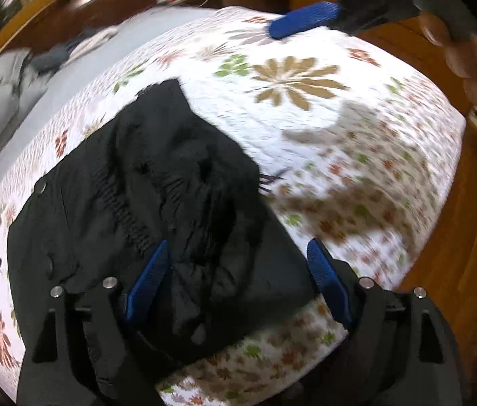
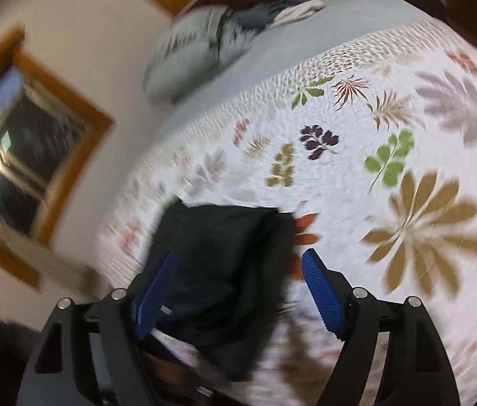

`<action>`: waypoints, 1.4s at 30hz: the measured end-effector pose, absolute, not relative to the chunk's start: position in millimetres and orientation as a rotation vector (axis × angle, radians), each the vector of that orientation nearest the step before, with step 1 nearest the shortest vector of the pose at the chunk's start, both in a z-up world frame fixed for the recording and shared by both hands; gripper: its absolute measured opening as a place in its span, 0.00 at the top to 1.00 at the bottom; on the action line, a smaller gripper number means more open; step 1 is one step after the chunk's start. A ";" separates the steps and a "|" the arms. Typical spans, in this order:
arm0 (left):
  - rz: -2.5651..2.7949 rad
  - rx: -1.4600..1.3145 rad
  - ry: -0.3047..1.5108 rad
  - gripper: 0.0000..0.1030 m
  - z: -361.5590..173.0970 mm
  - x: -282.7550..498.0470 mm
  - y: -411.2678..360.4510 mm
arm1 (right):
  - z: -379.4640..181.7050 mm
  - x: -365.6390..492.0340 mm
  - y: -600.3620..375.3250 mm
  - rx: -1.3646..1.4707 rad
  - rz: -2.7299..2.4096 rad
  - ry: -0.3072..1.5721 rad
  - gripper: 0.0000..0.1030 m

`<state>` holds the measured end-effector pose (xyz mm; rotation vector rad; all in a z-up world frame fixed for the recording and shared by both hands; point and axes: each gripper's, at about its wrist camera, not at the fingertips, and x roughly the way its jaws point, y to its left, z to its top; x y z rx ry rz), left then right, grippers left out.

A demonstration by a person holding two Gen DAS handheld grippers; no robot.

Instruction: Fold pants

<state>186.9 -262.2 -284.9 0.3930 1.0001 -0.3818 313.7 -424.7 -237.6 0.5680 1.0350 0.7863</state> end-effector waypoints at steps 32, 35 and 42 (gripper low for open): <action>-0.194 -0.666 1.050 0.10 -241.7 149.4 93.9 | -299.8 230.7 -363.2 0.756 0.577 1.209 0.33; -0.206 -0.763 1.073 0.10 -254.2 167.2 111.5 | -276.5 231.6 -372.3 0.802 0.563 1.154 0.23; -0.256 -0.891 1.135 0.10 -289.8 212.5 119.5 | -258.5 282.4 -374.9 0.931 0.596 1.079 0.18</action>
